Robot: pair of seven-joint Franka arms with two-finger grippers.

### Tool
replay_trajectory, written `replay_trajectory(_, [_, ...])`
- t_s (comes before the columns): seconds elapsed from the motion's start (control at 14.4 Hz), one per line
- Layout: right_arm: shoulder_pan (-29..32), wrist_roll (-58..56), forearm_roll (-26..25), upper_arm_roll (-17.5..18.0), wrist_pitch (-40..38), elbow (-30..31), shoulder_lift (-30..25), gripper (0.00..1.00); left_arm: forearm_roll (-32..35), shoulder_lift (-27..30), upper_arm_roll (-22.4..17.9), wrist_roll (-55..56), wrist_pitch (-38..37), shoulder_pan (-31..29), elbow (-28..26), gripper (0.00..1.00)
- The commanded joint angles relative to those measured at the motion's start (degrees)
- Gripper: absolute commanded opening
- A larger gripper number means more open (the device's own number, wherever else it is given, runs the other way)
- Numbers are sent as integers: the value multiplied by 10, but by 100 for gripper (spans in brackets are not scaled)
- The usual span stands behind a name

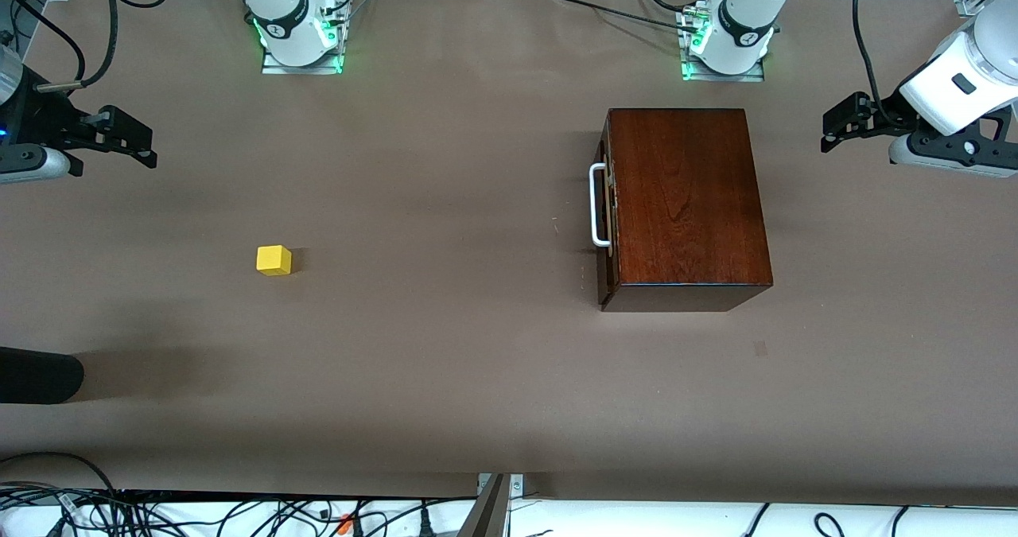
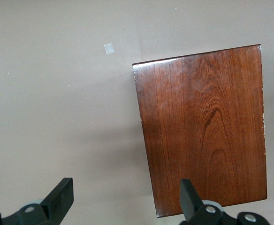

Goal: Open drawer, take yellow block, close drawer

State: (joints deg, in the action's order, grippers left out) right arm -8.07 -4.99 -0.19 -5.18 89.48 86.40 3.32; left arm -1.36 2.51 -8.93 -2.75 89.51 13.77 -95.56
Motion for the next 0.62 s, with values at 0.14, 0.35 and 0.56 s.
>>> replay_trajectory(0.14, [3,4,10,-2,-7,-14,5,100,9,7,3,-2,7,-4,-5,100])
replay_trajectory(0.35, [3,4,11,-2,-7,-14,5,100,10,7,2,-2,7,-4,-5,100])
replay_trajectory(0.56, [3,4,11,-2,-7,-14,5,100,10,6,2,-2,8,-4,-4,100])
